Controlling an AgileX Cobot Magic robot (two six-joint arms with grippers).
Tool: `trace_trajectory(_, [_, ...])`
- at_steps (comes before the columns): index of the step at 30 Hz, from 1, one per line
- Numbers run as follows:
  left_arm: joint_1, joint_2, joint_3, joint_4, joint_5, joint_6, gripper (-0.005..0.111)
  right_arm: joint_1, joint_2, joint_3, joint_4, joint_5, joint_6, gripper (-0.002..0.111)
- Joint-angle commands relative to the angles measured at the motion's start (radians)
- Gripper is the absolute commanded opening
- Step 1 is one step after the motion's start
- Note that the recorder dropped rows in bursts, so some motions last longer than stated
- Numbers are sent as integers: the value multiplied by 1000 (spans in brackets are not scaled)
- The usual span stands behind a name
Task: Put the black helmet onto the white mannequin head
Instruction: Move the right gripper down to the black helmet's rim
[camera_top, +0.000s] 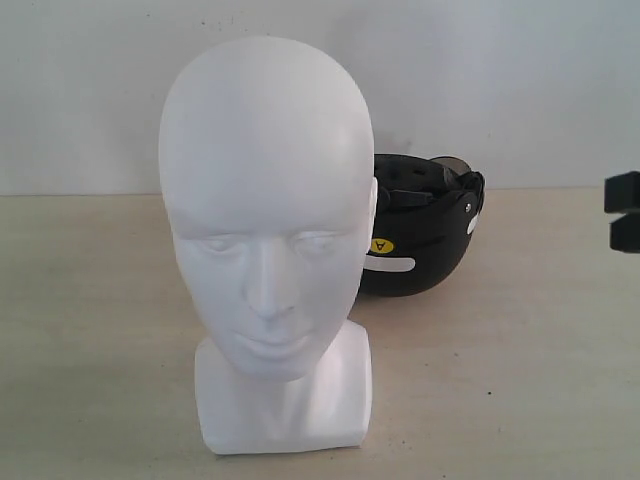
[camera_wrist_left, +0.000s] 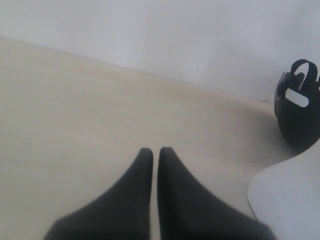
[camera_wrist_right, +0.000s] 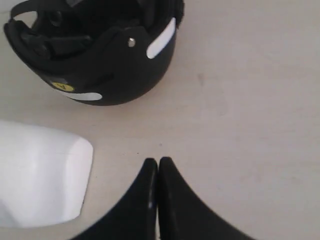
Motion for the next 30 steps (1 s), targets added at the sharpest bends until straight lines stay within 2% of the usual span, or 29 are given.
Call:
trace_trajectory(1, [-9,-3,4,-2,-3,4,4,-4,110,-104,47,12,-62,2])
trace_trajectory(4, [-9,-3,4,-2,-3,4,4,-4,201,-178,51,-3,-49,6])
trace_trajectory(7, [-9,-3,4,-2,-3,4,4,-4,294,-271,61,6,-49,16])
trace_trajectory(11, [-9,-3,4,-2,-3,4,4,-4,426,-394,90,-6,-35,52])
trace_trajectory(13, [-9,-3,4,-2,-3,4,4,-4,485,-447,110,-17,-35,64])
trace_trajectory(23, [-9,-3,4,-2,-3,4,4,-4,797,-708,116,38,14,62])
trace_trajectory(30, [-9,-3,4,-2,-3,4,4,6,936,-854,128,70,28,62])
